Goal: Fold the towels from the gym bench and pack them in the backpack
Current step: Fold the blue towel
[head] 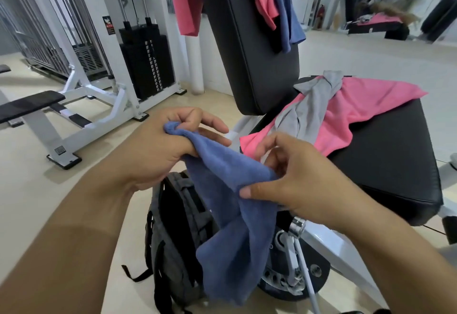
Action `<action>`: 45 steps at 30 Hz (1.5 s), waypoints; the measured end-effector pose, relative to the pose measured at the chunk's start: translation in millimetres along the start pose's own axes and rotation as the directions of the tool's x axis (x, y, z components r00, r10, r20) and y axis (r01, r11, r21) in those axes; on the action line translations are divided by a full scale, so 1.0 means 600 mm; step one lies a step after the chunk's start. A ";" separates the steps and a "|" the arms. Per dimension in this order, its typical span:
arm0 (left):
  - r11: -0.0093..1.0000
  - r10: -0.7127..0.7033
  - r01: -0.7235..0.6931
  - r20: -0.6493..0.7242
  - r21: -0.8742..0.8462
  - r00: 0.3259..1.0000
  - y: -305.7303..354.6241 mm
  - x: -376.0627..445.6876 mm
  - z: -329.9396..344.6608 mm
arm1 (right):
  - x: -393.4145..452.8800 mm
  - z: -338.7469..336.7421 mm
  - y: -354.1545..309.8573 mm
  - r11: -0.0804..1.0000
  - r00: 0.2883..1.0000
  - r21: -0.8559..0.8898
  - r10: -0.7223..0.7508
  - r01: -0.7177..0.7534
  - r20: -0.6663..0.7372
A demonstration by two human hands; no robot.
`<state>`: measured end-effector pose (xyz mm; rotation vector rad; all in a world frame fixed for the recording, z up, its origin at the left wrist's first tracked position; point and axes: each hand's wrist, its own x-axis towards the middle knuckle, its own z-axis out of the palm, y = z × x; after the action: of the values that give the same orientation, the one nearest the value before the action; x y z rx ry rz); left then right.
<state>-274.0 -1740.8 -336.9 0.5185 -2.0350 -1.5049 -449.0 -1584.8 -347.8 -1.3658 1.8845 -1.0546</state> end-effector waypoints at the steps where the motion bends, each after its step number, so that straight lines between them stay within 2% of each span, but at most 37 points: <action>1: 0.999 0.018 -0.017 -0.019 0.040 1.000 0.004 -0.001 0.001 | -0.001 -0.002 -0.002 0.994 0.999 -0.113 -0.007 0.012 0.043; 3: 0.996 0.049 -0.045 -0.051 0.081 0.998 0.001 -0.001 0.000 | -0.003 0.001 -0.004 0.979 0.987 -0.203 -0.004 0.037 0.159; 6: 0.991 0.061 -0.044 -0.138 0.127 0.989 -0.008 0.003 -0.003 | -0.007 0.009 -0.011 0.993 0.944 -0.104 -0.016 0.053 0.330; 8: 0.984 0.048 -0.005 -0.236 0.180 0.971 -0.014 0.006 -0.006 | -0.008 0.010 -0.014 0.999 0.950 -0.014 -0.045 0.051 0.308; 10: 0.973 -0.020 0.086 -0.292 0.215 0.956 -0.026 0.007 -0.011 | -0.010 0.008 -0.016 0.990 0.975 0.134 -0.074 0.047 0.209; 11: 0.970 -0.116 0.165 -0.259 0.177 0.959 -0.031 0.005 -0.013 | -0.011 0.006 -0.018 0.979 0.982 0.194 -0.094 0.062 0.162; 12: 0.963 -0.242 0.256 -0.153 0.083 0.958 -0.034 0.003 -0.011 | -0.011 0.004 -0.022 0.970 0.985 0.230 -0.116 0.083 0.131; 13: 0.927 -0.374 0.374 0.024 -0.014 0.927 -0.030 -0.001 -0.005 | -0.011 0.004 -0.024 0.962 0.983 0.253 -0.139 0.104 0.123; 14: 0.887 -0.445 0.458 0.161 -0.056 0.881 -0.027 -0.005 0.001 | -0.012 0.003 -0.027 0.956 0.977 0.267 -0.164 0.124 0.132; 15: 0.867 -0.455 0.491 0.268 -0.085 0.849 -0.025 -0.010 0.008 | -0.012 0.003 -0.028 0.954 0.972 0.266 -0.182 0.138 0.149; 17: 0.898 -0.373 0.422 0.287 -0.128 0.882 -0.025 -0.012 0.024 | -0.012 0.006 -0.031 0.958 0.965 0.238 -0.201 0.157 0.171; 19: 0.921 -0.294 0.336 0.215 -0.195 0.931 -0.025 -0.008 0.034 | -0.013 0.011 -0.034 0.965 0.967 0.212 -0.193 0.156 0.166; 21: 0.937 -0.229 0.243 0.084 -0.253 0.970 -0.031 -0.003 0.035 | -0.013 0.011 -0.034 0.975 0.980 0.185 -0.150 0.125 0.130; 24: 0.953 -0.146 0.104 -0.132 -0.284 0.980 -0.042 0.006 0.034 | -0.010 0.004 -0.025 0.989 0.985 0.144 -0.064 0.041 0.158; 26: 0.970 -0.090 0.019 -0.283 -0.242 0.955 -0.045 0.013 0.034 | -0.013 -0.003 -0.022 0.982 0.965 0.182 -0.002 -0.048 0.261; 29: 0.989 -0.025 -0.045 -0.458 -0.142 0.889 -0.054 0.023 0.027 | -0.020 -0.020 -0.017 0.949 0.929 0.294 -0.001 -0.115 0.370; 32: 0.982 -0.080 -0.021 -0.519 -0.185 0.851 -0.071 0.032 0.016 | -0.025 -0.053 -0.005 0.910 0.903 0.362 0.032 -0.203 0.428; 37: 0.974 -0.096 -0.055 -0.620 -0.220 0.778 -0.087 0.049 0.009 | -0.042 -0.144 0.006 0.889 0.870 0.334 0.128 -0.314 0.476; 39: 0.975 -0.093 -0.068 -0.664 -0.212 0.742 -0.088 0.057 0.007 | -0.048 -0.192 0.002 0.897 0.832 0.265 0.171 -0.353 0.528; 41: 0.976 -0.109 -0.059 -0.700 -0.212 0.705 -0.096 0.066 0.005 | -0.046 -0.236 0.006 0.928 0.842 0.088 0.286 -0.363 0.457; 42: 0.976 -0.125 -0.040 -0.702 -0.214 0.702 -0.102 0.071 0.006 | -0.040 -0.253 0.009 0.919 0.872 0.011 0.370 -0.394 0.322; 43: 0.975 -0.146 -0.014 -0.684 -0.222 0.715 -0.106 0.075 0.010 | -0.028 -0.268 0.017 0.912 0.904 -0.052 0.410 -0.407 0.120; 44: 0.973 -0.162 0.011 -0.650 -0.231 0.743 -0.108 0.079 0.020 | -0.014 -0.276 0.020 0.910 0.916 -0.113 0.389 -0.399 -0.100; 45: 0.973 -0.166 0.028 -0.614 -0.229 0.772 -0.110 0.083 0.033 | 0.004 -0.279 0.026 0.909 0.897 -0.168 0.321 -0.382 -0.303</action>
<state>-326.1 -1775.8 -394.5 0.9138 -1.3250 -1.3346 -593.4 -1540.6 -274.1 -0.9666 2.4055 -0.8950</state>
